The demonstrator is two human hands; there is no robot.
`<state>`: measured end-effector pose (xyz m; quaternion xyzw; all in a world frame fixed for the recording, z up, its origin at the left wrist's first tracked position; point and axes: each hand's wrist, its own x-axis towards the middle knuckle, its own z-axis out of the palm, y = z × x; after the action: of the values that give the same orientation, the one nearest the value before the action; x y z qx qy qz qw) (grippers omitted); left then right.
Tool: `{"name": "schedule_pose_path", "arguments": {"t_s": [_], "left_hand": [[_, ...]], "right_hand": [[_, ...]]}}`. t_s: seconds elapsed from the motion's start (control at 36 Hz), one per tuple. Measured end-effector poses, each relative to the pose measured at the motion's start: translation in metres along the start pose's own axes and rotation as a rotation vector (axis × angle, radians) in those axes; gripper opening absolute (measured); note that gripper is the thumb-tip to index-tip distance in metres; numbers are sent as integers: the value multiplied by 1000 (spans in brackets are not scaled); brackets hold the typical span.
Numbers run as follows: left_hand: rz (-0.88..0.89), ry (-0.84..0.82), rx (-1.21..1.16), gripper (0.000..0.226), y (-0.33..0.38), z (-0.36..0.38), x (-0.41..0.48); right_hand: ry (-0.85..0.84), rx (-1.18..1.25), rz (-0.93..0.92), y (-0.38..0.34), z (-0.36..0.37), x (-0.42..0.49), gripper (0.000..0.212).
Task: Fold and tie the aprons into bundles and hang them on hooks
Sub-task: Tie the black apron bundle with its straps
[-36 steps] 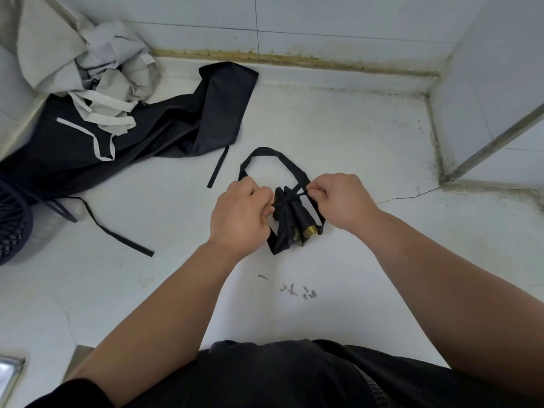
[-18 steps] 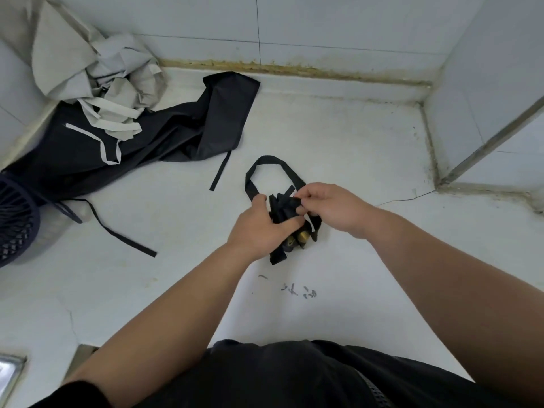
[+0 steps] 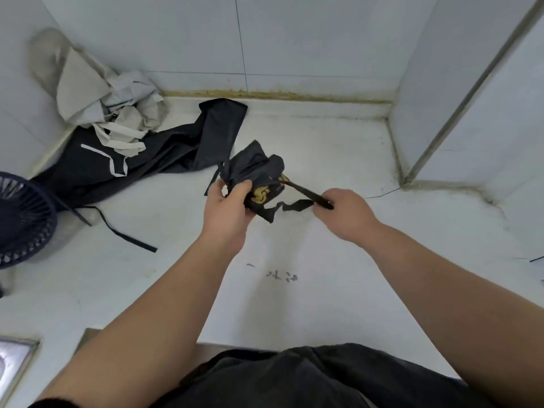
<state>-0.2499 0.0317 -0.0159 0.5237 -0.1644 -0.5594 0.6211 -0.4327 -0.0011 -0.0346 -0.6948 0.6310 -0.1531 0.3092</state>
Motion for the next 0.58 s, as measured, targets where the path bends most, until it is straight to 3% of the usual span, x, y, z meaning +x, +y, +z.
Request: {"name": "schedule_pose_path", "arguments": {"t_s": [0.08, 0.11, 0.19, 0.28, 0.33, 0.39, 0.44, 0.47, 0.58], "left_hand": [[-34, 37, -93, 40, -2, -1, -4], [-62, 89, 63, 47, -7, -2, -5], [-144, 196, 897, 95, -29, -4, -15], [191, -5, 1333, 103, -43, 0, -30], [320, -271, 1343, 96, -44, 11, -38], [385, -393, 1295, 68, -41, 22, -45], [440, -313, 1253, 28, -35, 29, -52], [419, -248, 1151, 18, -30, 32, -55], [293, -136, 726, 16, -9, 32, -66]], "right_hand": [[170, 156, -42, -1, -20, -6, 12], [176, 205, -71, -3, -25, -9, 9], [92, 303, -147, -12, -33, -19, 7], [-9, 247, -240, -17, -32, -30, 12], [-21, 240, -282, -18, -32, -40, 15], [-16, 239, -275, -15, -36, -49, 23], [7, 228, -216, -9, -42, -59, 28], [29, 211, -177, -4, -46, -63, 29], [188, 185, -44, 16, -57, -78, 13]]}}
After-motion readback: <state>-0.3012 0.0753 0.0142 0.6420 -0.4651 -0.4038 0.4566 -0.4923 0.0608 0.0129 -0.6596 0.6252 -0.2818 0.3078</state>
